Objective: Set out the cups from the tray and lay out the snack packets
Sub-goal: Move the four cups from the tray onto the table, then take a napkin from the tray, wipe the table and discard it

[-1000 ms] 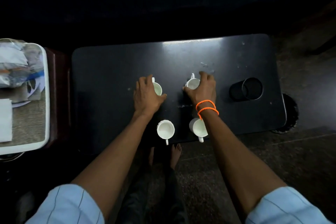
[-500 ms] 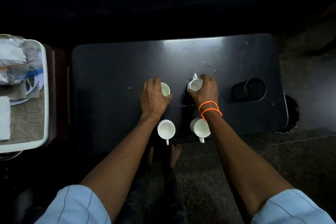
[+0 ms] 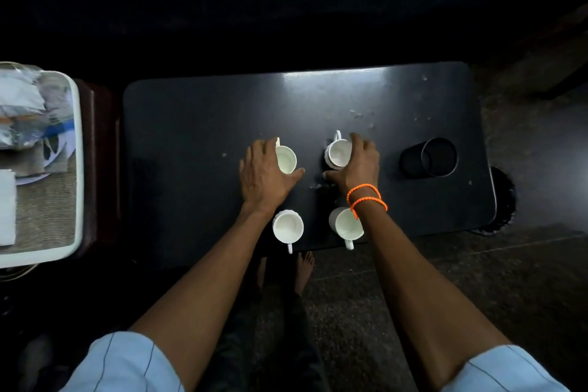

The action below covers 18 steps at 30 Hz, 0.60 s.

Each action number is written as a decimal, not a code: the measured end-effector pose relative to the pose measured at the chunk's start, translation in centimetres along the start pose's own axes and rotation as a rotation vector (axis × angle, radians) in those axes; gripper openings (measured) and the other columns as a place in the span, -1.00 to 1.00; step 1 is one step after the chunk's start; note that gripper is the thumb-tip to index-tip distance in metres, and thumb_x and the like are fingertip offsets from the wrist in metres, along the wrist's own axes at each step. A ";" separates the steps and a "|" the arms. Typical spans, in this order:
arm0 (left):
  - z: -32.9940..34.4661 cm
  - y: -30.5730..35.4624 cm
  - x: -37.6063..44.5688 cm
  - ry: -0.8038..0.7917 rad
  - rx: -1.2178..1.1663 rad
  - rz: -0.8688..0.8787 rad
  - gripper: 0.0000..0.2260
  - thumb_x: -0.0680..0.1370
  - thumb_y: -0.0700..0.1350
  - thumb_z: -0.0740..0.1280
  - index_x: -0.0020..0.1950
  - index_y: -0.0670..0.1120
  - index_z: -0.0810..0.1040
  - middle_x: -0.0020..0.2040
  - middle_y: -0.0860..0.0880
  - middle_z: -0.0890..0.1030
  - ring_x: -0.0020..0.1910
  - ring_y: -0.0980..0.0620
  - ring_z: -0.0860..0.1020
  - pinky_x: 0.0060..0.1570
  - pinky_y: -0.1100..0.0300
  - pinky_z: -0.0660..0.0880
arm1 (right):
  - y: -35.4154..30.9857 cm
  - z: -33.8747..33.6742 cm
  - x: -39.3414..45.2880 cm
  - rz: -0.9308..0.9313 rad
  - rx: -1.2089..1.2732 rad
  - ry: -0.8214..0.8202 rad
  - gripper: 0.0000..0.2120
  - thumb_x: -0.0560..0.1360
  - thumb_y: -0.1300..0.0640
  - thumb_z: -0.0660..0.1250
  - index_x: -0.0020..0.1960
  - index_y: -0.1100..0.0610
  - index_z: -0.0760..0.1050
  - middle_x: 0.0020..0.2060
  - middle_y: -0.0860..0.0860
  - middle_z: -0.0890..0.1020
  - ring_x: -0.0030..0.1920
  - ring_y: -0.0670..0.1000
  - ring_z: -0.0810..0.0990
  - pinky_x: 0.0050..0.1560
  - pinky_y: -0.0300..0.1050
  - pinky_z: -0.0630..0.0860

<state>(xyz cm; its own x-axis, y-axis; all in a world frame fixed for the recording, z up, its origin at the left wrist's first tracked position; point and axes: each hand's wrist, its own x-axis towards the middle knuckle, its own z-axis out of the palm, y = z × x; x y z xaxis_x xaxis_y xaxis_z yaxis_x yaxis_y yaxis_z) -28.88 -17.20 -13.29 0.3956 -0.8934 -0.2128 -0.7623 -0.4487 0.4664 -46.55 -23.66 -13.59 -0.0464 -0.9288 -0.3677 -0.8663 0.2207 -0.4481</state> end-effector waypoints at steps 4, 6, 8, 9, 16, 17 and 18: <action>-1.8 -1.4 -0.9 0.053 -0.017 -0.030 -0.29 0.31 0.28 0.53 0.36 -0.03 0.51 0.24 -0.09 0.57 0.25 -0.17 0.53 0.20 -0.08 0.46 | -2.9 0.0 -0.6 -0.066 -0.147 0.039 0.02 0.09 0.04 0.67 0.47 0.02 0.30 0.37 0.14 0.40 0.34 0.24 0.39 0.29 0.14 0.41; -3.0 -2.6 -0.9 0.065 -0.034 -0.067 -0.30 0.38 0.29 0.47 0.40 -0.06 0.51 0.29 -0.09 0.55 0.31 -0.15 0.51 0.26 -0.09 0.45 | -5.4 0.4 -0.7 -0.137 -0.177 0.037 -0.01 0.12 0.09 0.61 0.49 0.02 0.30 0.40 0.15 0.38 0.37 0.24 0.37 0.36 0.13 0.34; -4.4 -4.2 -0.8 0.095 -0.060 -0.099 -0.34 0.45 0.30 0.41 0.41 -0.09 0.51 0.31 -0.09 0.55 0.32 -0.12 0.51 0.26 -0.09 0.47 | -8.3 0.9 -0.7 -0.220 -0.199 0.022 -0.03 0.14 0.08 0.61 0.49 0.01 0.29 0.41 0.15 0.37 0.40 0.24 0.35 0.42 0.13 0.29; -5.2 -5.4 -0.8 0.114 -0.067 -0.120 -0.36 0.48 0.30 0.39 0.41 -0.09 0.51 0.30 -0.09 0.55 0.31 -0.11 0.51 0.26 -0.08 0.48 | -10.0 1.3 -0.9 -0.269 -0.205 0.016 -0.03 0.15 0.07 0.62 0.49 0.01 0.29 0.42 0.15 0.37 0.41 0.24 0.35 0.44 0.13 0.30; -12.5 -13.4 -1.5 0.297 -0.090 -0.273 -0.43 0.53 0.23 0.39 0.38 -0.14 0.54 0.27 -0.12 0.58 0.28 -0.14 0.54 0.23 -0.08 0.51 | -21.3 6.0 -4.6 -0.564 -0.135 -0.066 -0.17 0.27 0.08 0.60 0.47 0.11 0.37 0.38 0.16 0.42 0.36 0.20 0.41 0.39 0.10 0.41; -13.5 -14.9 -1.8 0.332 -0.093 -0.303 -0.44 0.53 0.21 0.40 0.38 -0.15 0.55 0.27 -0.13 0.58 0.27 -0.15 0.55 0.22 -0.08 0.52 | -22.9 7.0 -5.6 -0.593 -0.125 -0.098 -0.19 0.29 0.09 0.59 0.48 0.12 0.36 0.39 0.16 0.42 0.38 0.19 0.40 0.40 0.09 0.41; -14.6 -16.4 -2.2 0.371 -0.089 -0.340 -0.45 0.53 0.19 0.40 0.37 -0.15 0.55 0.26 -0.14 0.58 0.27 -0.16 0.55 0.21 -0.08 0.52 | -24.5 8.1 -6.7 -0.621 -0.113 -0.134 -0.19 0.31 0.11 0.58 0.49 0.13 0.35 0.40 0.16 0.41 0.39 0.19 0.38 0.42 0.06 0.39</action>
<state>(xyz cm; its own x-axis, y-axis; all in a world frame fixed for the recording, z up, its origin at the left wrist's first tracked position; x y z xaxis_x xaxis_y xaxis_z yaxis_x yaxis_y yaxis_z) -9.81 -7.52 -7.93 0.7809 -0.6223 -0.0539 -0.5188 -0.6943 0.4989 -20.97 -20.47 -6.75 0.5367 -0.8266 -0.1693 -0.7593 -0.3857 -0.5240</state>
